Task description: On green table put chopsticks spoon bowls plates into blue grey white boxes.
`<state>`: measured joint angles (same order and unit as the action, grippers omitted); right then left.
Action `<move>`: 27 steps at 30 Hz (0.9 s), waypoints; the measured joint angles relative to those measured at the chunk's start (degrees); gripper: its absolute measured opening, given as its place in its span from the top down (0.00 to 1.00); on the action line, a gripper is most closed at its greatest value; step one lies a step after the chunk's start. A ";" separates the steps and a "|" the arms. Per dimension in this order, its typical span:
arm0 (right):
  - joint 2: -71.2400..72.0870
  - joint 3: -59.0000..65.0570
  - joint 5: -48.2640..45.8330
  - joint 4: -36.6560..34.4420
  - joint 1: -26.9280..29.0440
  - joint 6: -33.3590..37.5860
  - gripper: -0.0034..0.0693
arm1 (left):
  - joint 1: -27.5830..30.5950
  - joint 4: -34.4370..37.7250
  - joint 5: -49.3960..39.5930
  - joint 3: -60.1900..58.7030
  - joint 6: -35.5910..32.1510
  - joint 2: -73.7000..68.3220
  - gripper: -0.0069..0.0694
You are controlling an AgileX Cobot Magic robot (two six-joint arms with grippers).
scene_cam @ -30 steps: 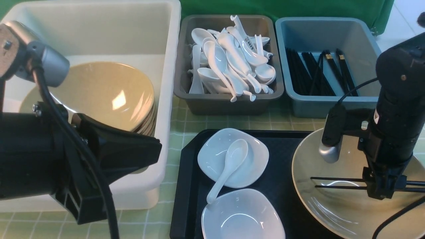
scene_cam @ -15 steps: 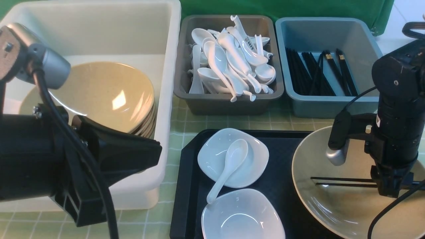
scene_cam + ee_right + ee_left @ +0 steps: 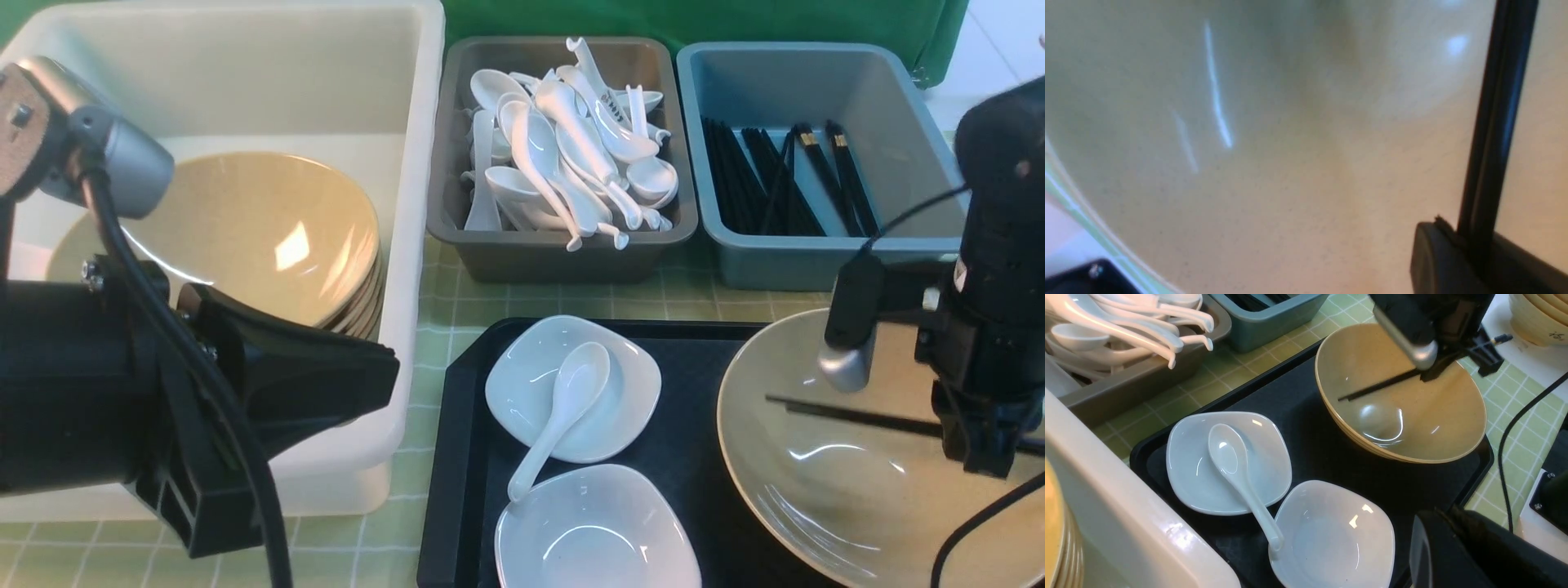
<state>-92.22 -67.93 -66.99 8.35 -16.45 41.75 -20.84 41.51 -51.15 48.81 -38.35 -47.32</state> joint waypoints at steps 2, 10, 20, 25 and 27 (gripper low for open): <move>0.98 -1.39 0.00 -1.22 0.00 0.44 0.87 | -0.05 0.08 0.17 0.00 0.00 0.00 0.91; 1.23 -8.49 0.00 -6.62 0.33 -0.65 0.87 | -0.05 1.04 0.93 0.00 -1.30 -0.01 0.91; -13.93 -32.31 0.00 -28.35 11.26 -6.84 0.87 | -0.05 13.92 -0.83 0.00 -14.66 -3.05 0.91; -23.87 -46.29 0.41 -41.63 17.64 -11.84 0.87 | -0.05 20.48 -2.90 0.00 -22.83 -5.30 0.91; -27.13 -49.59 2.22 -46.09 19.49 -12.73 0.87 | -0.10 21.61 -2.98 0.00 -25.25 -6.36 0.91</move>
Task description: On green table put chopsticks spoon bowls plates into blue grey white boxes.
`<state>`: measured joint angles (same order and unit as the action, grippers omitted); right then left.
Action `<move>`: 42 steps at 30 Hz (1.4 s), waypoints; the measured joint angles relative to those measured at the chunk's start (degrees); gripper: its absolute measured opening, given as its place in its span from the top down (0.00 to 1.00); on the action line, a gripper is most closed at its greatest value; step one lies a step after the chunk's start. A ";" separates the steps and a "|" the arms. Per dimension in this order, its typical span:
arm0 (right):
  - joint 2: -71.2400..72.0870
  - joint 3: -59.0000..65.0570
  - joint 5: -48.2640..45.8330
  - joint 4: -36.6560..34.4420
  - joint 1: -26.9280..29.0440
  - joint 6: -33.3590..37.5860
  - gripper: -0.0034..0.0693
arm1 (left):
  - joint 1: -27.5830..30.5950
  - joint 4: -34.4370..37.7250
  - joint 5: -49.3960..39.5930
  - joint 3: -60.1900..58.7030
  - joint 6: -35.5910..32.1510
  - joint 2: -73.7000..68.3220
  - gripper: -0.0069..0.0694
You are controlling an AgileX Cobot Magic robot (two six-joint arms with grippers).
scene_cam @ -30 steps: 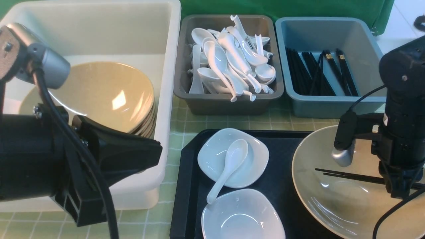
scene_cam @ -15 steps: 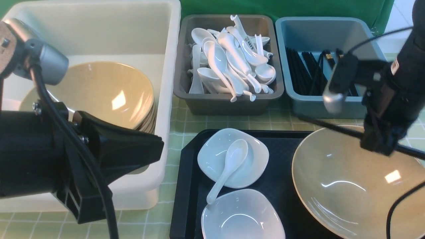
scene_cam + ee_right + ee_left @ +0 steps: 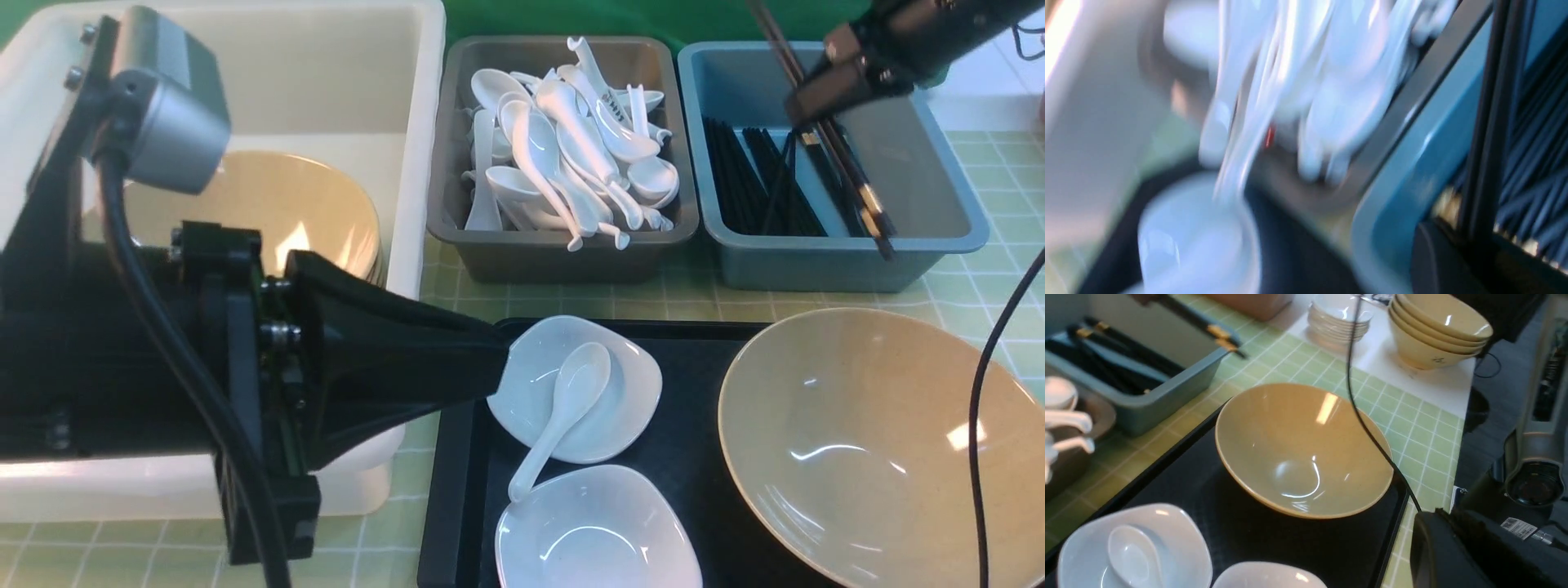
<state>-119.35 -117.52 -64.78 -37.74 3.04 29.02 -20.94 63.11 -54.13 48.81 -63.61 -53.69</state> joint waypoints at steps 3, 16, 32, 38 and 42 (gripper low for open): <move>-4.00 -1.87 5.61 -4.38 2.01 -0.49 0.87 | 0.00 0.40 0.14 0.00 -2.40 -1.82 0.91; -17.53 -1.94 18.39 -8.18 3.26 -5.15 0.84 | 0.00 -1.26 16.12 0.00 -2.77 -3.92 0.91; -0.41 7.80 13.09 -5.10 5.55 -0.10 0.28 | 0.00 -10.94 12.11 0.00 5.45 -2.29 0.91; 16.41 21.30 10.03 -4.64 2.38 3.11 0.24 | 0.00 -21.18 9.99 0.00 14.09 3.62 0.91; 24.43 28.49 8.90 0.19 -6.57 1.93 0.24 | 0.00 -30.57 6.49 0.00 22.03 8.37 0.91</move>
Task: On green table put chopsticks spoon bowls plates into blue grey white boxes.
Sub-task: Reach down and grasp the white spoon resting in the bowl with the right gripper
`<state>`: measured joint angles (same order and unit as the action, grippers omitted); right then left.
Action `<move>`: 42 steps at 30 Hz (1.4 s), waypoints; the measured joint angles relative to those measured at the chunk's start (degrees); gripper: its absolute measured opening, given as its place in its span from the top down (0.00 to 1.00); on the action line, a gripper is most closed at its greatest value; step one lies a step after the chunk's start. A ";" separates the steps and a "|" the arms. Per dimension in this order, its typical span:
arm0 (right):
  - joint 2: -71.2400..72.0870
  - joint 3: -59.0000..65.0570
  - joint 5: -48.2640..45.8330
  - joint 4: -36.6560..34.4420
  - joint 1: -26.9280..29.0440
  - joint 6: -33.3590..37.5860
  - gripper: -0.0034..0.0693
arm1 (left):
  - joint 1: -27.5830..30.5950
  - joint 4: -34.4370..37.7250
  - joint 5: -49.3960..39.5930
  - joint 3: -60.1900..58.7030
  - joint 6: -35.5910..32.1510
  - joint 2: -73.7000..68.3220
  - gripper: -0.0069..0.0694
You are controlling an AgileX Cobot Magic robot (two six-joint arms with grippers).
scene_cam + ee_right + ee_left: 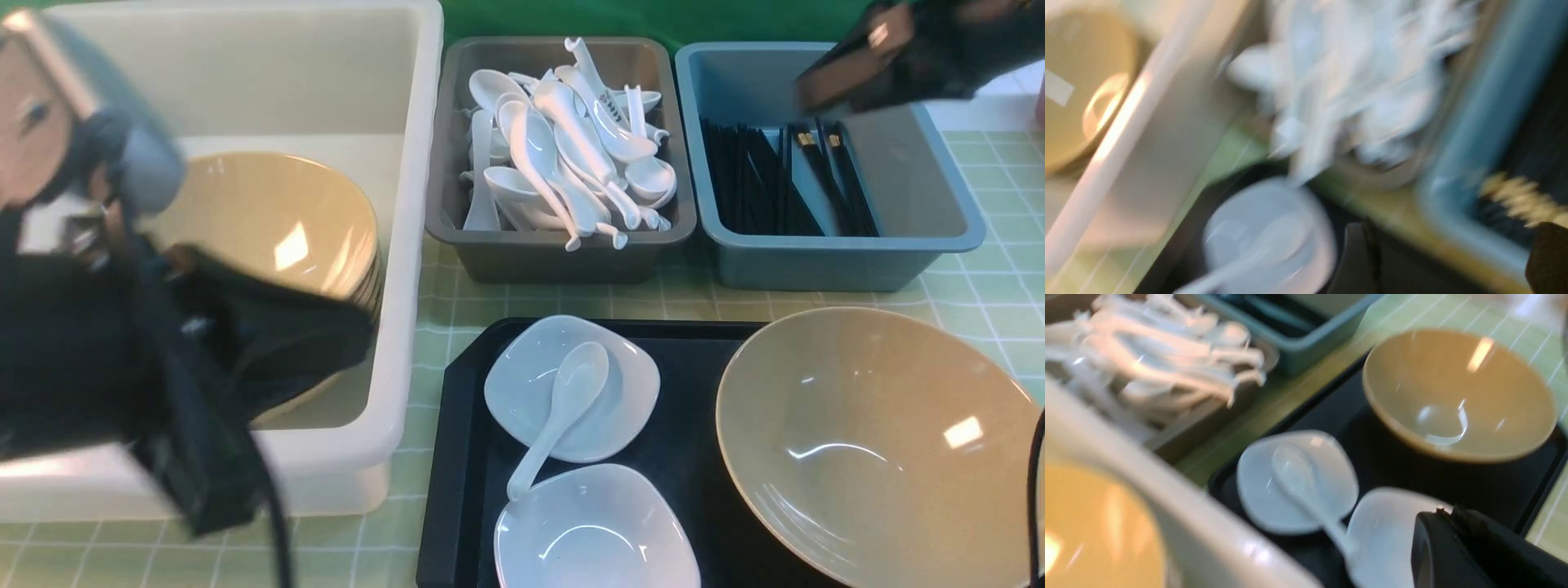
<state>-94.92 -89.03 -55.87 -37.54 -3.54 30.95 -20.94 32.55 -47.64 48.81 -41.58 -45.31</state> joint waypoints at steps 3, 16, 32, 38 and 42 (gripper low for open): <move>4.35 5.59 -0.68 5.05 -10.76 -7.74 0.24 | 0.00 -7.23 -1.08 0.00 6.88 3.87 0.91; -5.18 11.30 1.55 4.63 -32.05 -30.15 0.24 | 0.00 -9.61 -0.97 0.00 14.39 8.47 0.91; -12.17 11.36 16.39 17.38 -37.10 -71.09 0.24 | 0.00 -5.85 -1.03 0.00 14.39 8.47 0.91; -13.56 11.36 17.25 19.53 -38.20 -74.78 0.24 | 0.00 -5.69 -1.03 0.00 14.39 8.48 0.91; -13.98 11.36 19.56 19.64 -38.20 -74.83 0.28 | 0.00 -5.56 -1.08 0.00 14.39 8.48 0.91</move>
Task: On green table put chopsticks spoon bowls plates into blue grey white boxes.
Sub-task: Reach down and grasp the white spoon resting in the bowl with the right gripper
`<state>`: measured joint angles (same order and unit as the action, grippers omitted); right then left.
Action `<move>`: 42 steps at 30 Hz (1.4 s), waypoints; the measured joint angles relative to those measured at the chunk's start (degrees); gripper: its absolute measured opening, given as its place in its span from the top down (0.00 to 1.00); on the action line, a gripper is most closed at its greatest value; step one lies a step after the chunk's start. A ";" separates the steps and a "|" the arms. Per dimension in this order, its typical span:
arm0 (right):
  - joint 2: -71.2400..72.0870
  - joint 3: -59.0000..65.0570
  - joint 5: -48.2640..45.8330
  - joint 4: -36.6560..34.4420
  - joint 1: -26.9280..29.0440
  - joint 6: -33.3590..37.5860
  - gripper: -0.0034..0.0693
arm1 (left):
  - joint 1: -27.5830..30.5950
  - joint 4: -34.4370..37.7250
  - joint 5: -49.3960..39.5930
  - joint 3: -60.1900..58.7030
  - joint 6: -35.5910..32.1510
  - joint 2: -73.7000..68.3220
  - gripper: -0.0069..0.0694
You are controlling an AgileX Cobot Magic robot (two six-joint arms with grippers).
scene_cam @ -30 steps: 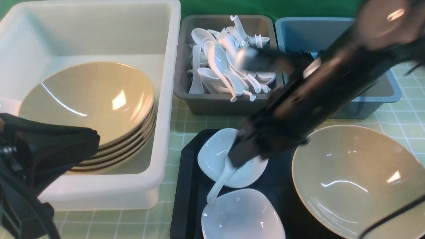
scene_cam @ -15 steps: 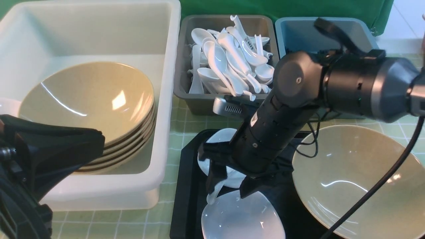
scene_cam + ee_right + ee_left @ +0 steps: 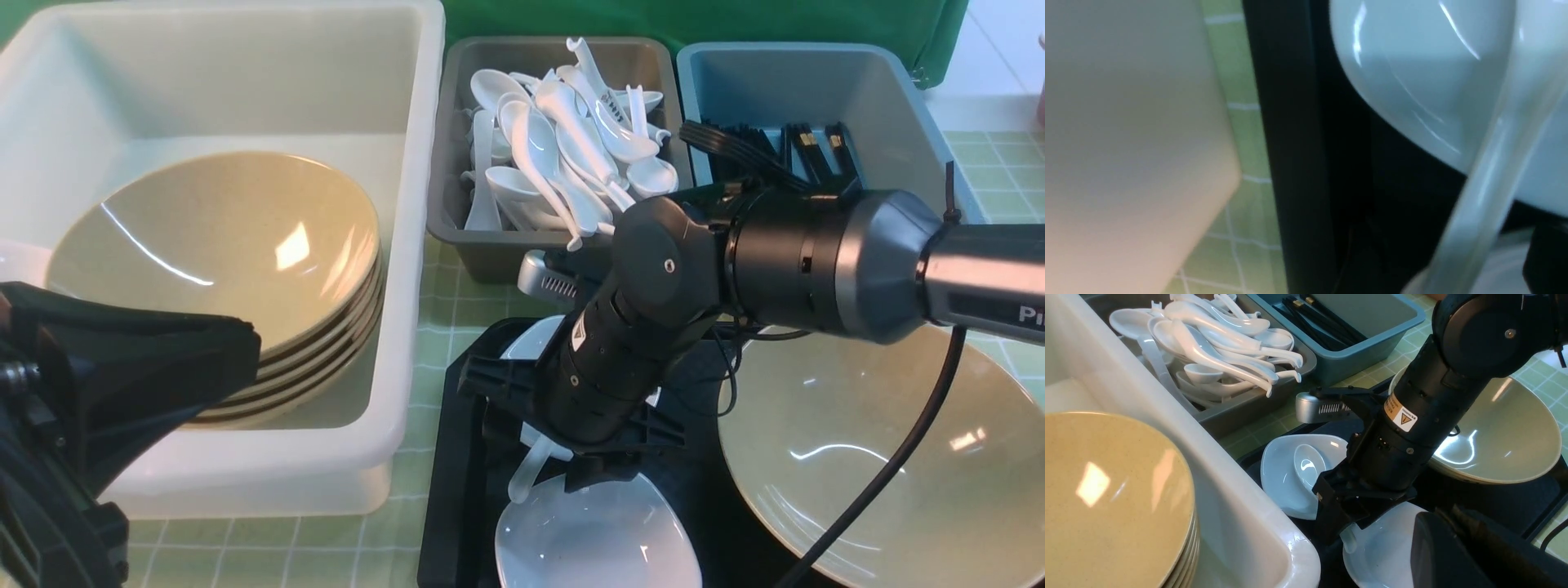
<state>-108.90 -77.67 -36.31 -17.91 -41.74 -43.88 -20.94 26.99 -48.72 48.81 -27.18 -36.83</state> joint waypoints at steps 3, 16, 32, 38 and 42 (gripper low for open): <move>0.00 0.00 1.62 0.00 0.00 0.00 0.36 | 0.00 0.00 0.00 0.00 0.00 0.00 0.91; -0.56 0.00 1.57 -0.05 0.00 0.00 0.86 | 0.00 0.00 0.00 0.00 -0.06 0.00 0.91; -0.56 -4.00 -2.21 -0.06 0.00 4.14 0.85 | 0.00 0.00 -0.26 0.00 -0.20 0.00 0.91; -0.56 -7.18 -5.00 -0.01 0.00 4.77 0.71 | 0.00 0.00 -0.29 0.00 -0.20 0.00 0.91; -0.75 -7.51 -7.66 -0.01 0.00 4.44 0.55 | 0.00 0.00 -0.43 0.00 -0.24 0.00 0.91</move>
<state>-109.65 -85.18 -43.98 -17.91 -41.74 -39.44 -20.94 26.99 -49.16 48.81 -27.43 -36.83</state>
